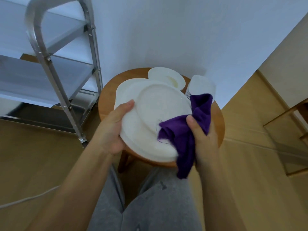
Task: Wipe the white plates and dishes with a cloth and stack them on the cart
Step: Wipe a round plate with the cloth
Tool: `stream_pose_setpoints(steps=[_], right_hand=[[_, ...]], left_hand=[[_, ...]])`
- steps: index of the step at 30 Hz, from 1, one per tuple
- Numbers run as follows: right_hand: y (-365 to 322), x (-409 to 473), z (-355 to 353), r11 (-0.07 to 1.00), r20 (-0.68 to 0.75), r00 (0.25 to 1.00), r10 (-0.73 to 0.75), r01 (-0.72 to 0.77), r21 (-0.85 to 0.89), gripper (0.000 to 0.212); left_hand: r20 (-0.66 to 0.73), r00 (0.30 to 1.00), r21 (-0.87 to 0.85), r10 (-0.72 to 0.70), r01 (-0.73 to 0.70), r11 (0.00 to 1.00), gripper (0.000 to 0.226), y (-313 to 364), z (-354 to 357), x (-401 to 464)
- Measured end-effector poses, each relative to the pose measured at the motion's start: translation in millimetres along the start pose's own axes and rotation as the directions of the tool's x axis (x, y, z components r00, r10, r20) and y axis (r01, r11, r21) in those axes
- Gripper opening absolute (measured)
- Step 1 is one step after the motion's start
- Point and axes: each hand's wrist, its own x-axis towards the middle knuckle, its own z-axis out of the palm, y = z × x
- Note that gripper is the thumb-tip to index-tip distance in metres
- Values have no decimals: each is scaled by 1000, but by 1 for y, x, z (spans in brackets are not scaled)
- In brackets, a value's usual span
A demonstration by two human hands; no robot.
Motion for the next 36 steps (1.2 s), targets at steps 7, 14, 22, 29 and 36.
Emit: stream_pose_setpoints(steps=[7, 14, 22, 29, 36], right_hand=[[33, -37, 50, 983, -232, 970, 73, -110, -148, 90], [-13, 8, 31, 917, -123, 991, -53, -1, -399, 78], [-13, -15, 70, 784, 265, 962, -62, 211, -583, 66], [10, -30, 69, 408, 287, 726, -625, 618, -672, 49], [38, -14, 30, 577, 158, 764, -625, 589, -565, 40]], left_hand=[[-94, 956, 167, 278, -260, 951, 21, -33, 31, -5], [105, 972, 335, 210, -233, 913, 18, -28, 25, -22], [-236, 936, 338, 261, -173, 925, 12, -41, 23, -13], [-350, 922, 175, 165, -109, 978, 46, -43, 20, -16], [-195, 967, 80, 167, -154, 985, 51, -33, 7, -16]])
